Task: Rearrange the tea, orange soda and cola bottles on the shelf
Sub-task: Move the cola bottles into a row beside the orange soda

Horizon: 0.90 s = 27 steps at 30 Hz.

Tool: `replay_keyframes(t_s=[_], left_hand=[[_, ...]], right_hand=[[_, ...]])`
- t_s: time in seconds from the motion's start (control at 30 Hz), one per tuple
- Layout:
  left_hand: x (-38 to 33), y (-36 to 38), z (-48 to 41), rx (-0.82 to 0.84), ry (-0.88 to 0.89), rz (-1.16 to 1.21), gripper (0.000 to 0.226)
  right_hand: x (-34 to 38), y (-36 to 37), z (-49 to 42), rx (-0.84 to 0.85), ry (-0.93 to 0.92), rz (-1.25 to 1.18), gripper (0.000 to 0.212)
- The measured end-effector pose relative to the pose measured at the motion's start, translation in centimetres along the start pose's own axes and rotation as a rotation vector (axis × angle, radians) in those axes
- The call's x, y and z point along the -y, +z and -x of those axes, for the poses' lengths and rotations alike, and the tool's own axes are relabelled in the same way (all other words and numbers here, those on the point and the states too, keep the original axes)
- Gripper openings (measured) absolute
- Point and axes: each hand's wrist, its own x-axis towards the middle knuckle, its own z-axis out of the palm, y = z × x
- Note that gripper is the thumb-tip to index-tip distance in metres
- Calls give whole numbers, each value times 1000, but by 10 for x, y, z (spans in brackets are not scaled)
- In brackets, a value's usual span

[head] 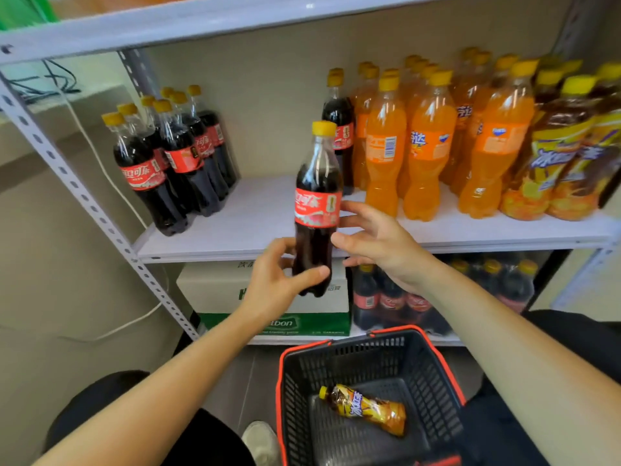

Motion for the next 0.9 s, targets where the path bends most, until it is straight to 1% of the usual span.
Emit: replay_keyframes(t_s=[0.07, 0.17, 0.33, 0.4, 0.5, 0.57, 0.67, 0.77, 0.9], left_hand=[[0, 11, 12, 102, 13, -32, 51], [-1, 21, 17, 195, 45, -106, 47], [-10, 25, 13, 322, 44, -111, 53], [-19, 23, 6, 273, 79, -68, 49], [-38, 20, -3, 160, 145, 96, 52], [-49, 23, -5, 162, 202, 170, 52], [-58, 30, -3, 203, 296, 191, 49], [-57, 29, -5, 188, 302, 246, 45], [-56, 20, -5, 176, 290, 284, 38]], right_hand=[[1, -5, 7, 30, 2, 26, 64], [-2, -17, 16, 29, 24, 17, 61], [-13, -28, 29, 9, 22, -49, 56], [-17, -29, 34, 9, 9, -17, 55], [-23, -29, 40, 49, 7, 26, 54], [-28, -25, 43, 71, 35, 65, 55], [-33, -19, 48, 97, 67, 122, 56], [-36, -13, 51, 100, 68, 143, 53], [-37, -8, 52, 69, 38, 203, 54]])
